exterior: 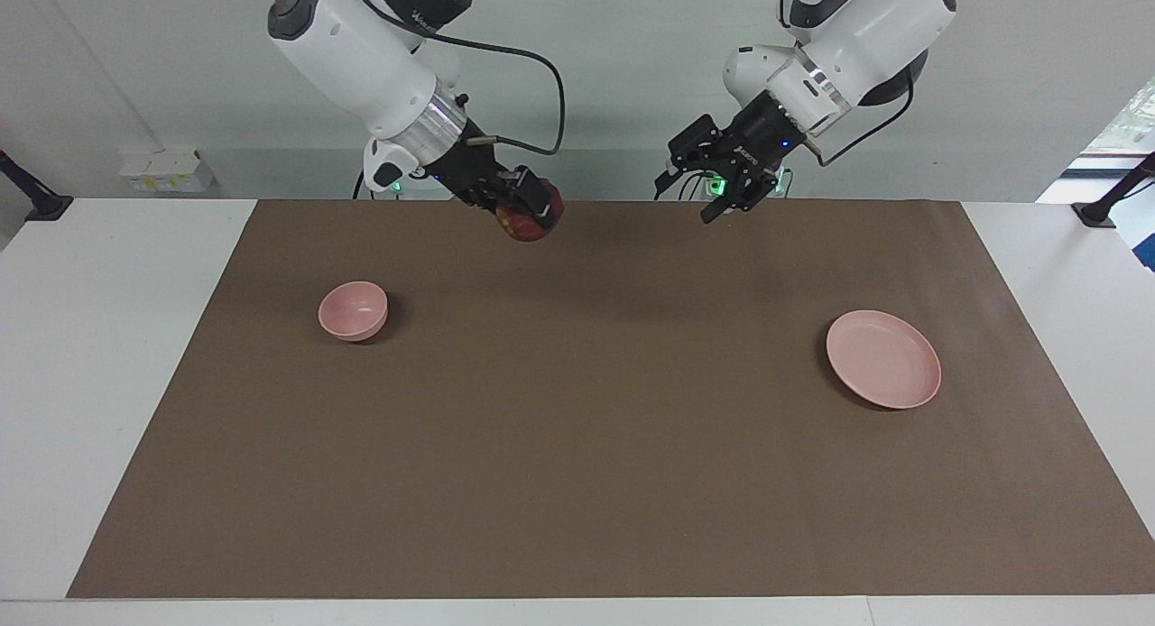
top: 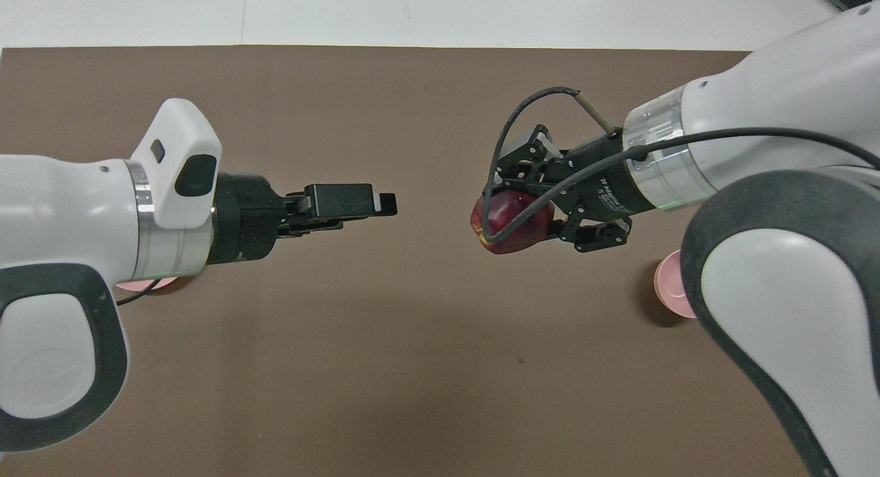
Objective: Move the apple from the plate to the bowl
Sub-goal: 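Pull the apple away with the right gripper while the left gripper releases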
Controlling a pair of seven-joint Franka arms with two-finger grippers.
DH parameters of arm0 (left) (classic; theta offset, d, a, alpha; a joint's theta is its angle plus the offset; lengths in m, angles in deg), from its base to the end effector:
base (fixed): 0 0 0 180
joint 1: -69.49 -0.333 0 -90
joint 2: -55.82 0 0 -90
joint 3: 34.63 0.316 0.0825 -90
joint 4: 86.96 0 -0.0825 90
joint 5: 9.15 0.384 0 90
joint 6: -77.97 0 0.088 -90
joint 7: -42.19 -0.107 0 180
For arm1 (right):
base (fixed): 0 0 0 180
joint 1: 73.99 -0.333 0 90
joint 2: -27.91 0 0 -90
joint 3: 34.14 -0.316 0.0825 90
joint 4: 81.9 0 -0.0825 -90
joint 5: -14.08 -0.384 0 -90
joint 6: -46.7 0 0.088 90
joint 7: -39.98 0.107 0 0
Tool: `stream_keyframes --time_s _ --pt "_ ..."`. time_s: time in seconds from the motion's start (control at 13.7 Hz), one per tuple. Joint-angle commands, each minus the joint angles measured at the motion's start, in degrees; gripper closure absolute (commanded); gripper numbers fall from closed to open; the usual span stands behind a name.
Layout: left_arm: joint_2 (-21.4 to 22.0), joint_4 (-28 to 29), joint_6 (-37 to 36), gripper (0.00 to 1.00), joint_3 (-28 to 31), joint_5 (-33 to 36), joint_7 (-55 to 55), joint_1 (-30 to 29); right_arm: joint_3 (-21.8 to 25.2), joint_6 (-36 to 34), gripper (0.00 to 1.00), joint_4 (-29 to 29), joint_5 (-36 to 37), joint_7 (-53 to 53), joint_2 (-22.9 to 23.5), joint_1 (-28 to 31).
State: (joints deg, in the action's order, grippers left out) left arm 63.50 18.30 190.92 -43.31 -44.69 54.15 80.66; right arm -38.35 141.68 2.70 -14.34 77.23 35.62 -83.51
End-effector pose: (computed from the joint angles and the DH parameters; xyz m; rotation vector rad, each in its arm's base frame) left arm 0.4995 -0.2254 0.6187 2.5106 0.0386 0.1182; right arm 0.5768 0.1862 0.6118 -2.5909 0.5842 0.2385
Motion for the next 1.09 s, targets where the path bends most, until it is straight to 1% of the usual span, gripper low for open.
stream_keyframes --time_s 0.0,0.22,0.36,0.44,0.51,0.66,0.73,0.87,0.95,1.02 --pt "0.0 -1.0 -6.1 0.00 -0.2 8.7 1.8 -3.3 -0.4 -2.9 1.00 -0.8 6.5 -9.3 -0.4 2.5" --pt "0.2 -1.0 -9.4 0.00 -0.2 17.5 1.8 -6.5 -0.4 -3.3 1.00 -0.8 14.0 -16.6 -0.7 2.9" --pt "0.4 -1.0 -10.9 0.00 -0.1 22.4 1.2 -8.9 -0.5 -3.6 1.00 -0.7 20.4 -17.5 -1.0 2.6" --pt "0.4 -1.0 -11.8 0.00 0.0 24.2 0.3 -10.4 -0.6 -3.7 1.00 -0.5 24.2 -17.6 -1.2 2.1" --pt "0.4 -1.3 -12.1 0.00 0.0 25.3 -1.0 -11.9 -0.7 -3.8 1.00 -0.1 26.5 -18.0 -1.5 2.1" --pt "0.3 -1.5 -13.2 0.00 -0.1 27.8 -3.5 -14.3 -0.5 -5.0 1.00 0.6 27.4 -20.9 -1.8 3.0" --pt "0.2 -1.9 -14.4 0.00 0.0 30.4 -5.5 -14.8 -0.4 -5.4 1.00 1.5 27.6 -21.7 -2.3 3.8" --pt "-0.7 -4.3 -17.8 0.00 0.0 34.7 -10.1 -15.9 -0.5 -5.2 1.00 6.6 27.7 -22.0 -4.6 6.4" --pt "-1.7 -6.1 -19.2 0.00 -0.1 36.5 -11.3 -16.3 -0.5 -4.4 1.00 10.5 27.7 -23.4 -6.4 7.9" --pt "-2.9 -8.3 -20.3 0.00 -0.1 37.0 -11.5 -16.4 -0.4 -3.3 1.00 12.5 27.7 -25.4 -7.0 8.8"
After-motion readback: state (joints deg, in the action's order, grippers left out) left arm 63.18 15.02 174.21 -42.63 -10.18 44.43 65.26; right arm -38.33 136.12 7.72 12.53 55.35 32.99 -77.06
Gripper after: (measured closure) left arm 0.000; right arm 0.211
